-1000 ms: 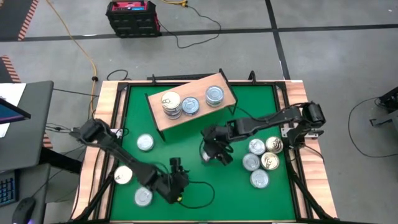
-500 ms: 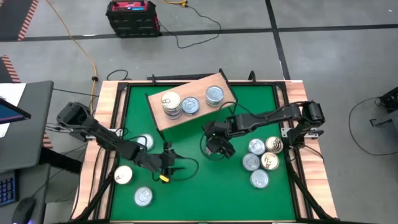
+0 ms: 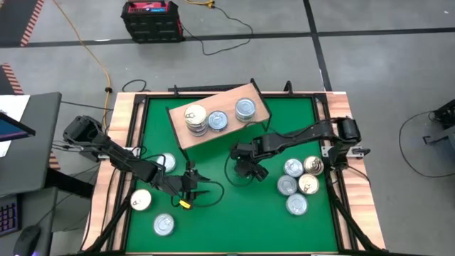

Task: Stack canned seafood by type on shelf
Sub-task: Stack the red tuna can on top of the blue tuna can on the shelf

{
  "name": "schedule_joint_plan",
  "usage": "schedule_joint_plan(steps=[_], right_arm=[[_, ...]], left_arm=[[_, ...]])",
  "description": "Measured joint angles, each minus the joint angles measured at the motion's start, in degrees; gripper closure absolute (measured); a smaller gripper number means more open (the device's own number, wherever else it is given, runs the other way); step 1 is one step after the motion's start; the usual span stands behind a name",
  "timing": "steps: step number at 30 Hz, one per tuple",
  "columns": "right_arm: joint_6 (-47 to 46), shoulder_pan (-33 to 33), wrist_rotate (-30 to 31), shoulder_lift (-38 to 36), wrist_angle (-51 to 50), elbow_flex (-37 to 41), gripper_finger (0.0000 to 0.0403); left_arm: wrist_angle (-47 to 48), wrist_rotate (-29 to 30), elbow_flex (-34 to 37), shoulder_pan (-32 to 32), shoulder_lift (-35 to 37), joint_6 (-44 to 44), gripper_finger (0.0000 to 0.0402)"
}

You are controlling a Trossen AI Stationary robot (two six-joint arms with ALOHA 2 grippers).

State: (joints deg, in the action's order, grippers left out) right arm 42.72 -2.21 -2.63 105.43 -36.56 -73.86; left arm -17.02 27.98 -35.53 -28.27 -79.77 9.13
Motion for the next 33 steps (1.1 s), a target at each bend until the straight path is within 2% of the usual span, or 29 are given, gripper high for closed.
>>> schedule_joint_plan(steps=[8, 11, 17, 22, 25, 30, 33], right_arm=[[0.00, -1.29, 6.05, 3.22, -3.97, -2.81, 0.0131], [-0.24, -2.28, 7.94, 2.76, -3.94, -2.80, 0.0160], [-0.68, -4.87, 9.26, 2.51, -3.82, -2.85, 0.0245], [-0.87, -7.53, 15.84, 2.66, -6.48, -4.81, 0.0245], [-0.85, -8.89, 21.46, 2.62, -8.92, -8.91, 0.0243], [-1.07, -9.32, 27.54, 2.62, -12.15, -17.39, 0.0219], [-0.64, -8.85, 32.23, 2.62, -12.97, -21.65, 0.0233]], left_arm=[[-0.02, 2.27, -0.04, 0.00, -0.02, 1.85, 0.0210], [-0.04, 1.93, -0.04, -0.09, -0.02, 2.64, 0.0210], [-0.02, 1.36, -0.04, -0.15, -0.02, 3.10, 0.0210], [-0.02, 2.15, -0.04, -0.15, -0.04, 3.51, 0.0210], [-0.17, 5.36, -0.07, -0.15, -0.04, 4.94, 0.0210], [-0.86, 9.53, -0.07, -0.16, 0.70, 5.44, 0.0210], [-1.01, 9.55, -0.09, -0.78, 1.62, 5.21, 0.0210]])
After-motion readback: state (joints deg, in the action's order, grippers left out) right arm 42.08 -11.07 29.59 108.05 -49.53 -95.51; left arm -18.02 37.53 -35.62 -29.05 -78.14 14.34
